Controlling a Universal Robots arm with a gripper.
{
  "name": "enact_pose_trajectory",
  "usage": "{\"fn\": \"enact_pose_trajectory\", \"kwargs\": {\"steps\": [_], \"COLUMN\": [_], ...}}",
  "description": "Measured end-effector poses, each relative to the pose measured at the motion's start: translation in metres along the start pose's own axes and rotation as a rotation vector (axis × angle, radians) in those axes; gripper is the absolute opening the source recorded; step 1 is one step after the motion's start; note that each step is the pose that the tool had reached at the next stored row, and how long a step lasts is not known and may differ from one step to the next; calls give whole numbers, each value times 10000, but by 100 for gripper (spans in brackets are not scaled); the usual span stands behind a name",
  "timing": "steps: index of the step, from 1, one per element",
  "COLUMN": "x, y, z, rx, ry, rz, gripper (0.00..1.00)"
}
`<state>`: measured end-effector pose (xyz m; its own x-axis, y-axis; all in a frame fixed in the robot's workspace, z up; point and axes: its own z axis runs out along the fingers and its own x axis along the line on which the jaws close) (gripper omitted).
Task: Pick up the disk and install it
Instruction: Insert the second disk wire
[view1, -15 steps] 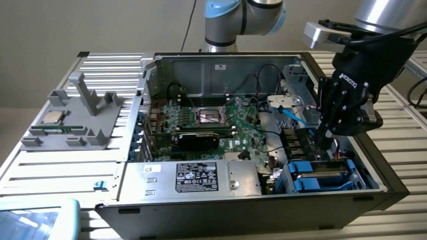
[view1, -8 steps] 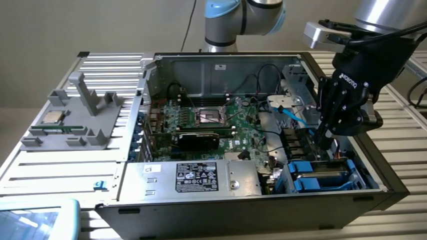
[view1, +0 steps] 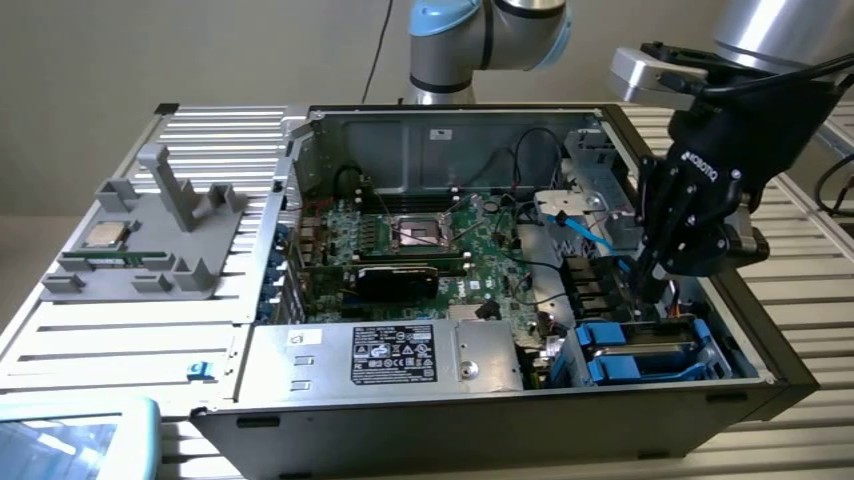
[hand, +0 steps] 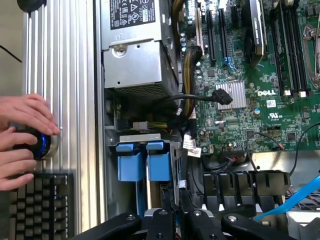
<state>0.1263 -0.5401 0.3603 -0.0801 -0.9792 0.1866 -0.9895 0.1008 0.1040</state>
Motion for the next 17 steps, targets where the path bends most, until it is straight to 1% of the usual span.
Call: {"fn": "enact_pose_trajectory", "kwargs": {"steps": [1, 2, 4, 5, 6, 7, 9, 11, 12, 13, 14, 17], "x": [19, 33, 53, 68, 83, 100, 130, 157, 165, 172, 175, 175], "y": [-2, -2, -2, -4, -6, -8, -12, -16, -16, -16, -17, -17], "z": [4, 7, 12, 16, 21, 28, 42, 60, 70, 80, 87, 89], "rx": [-5, -7, -9, -12, -18, -26, -44, -59, -64, -67, -67, -68], "ry": [-56, -91, -126, -167, -237, -336, -554, -742, -808, -854, -881, -887], "rz": [-6, -10, -13, -18, -25, -38, -64, -87, -94, -99, -102, -104], "gripper": [16, 16, 16, 16, 16, 16, 16, 16, 16, 16, 16, 16]}}
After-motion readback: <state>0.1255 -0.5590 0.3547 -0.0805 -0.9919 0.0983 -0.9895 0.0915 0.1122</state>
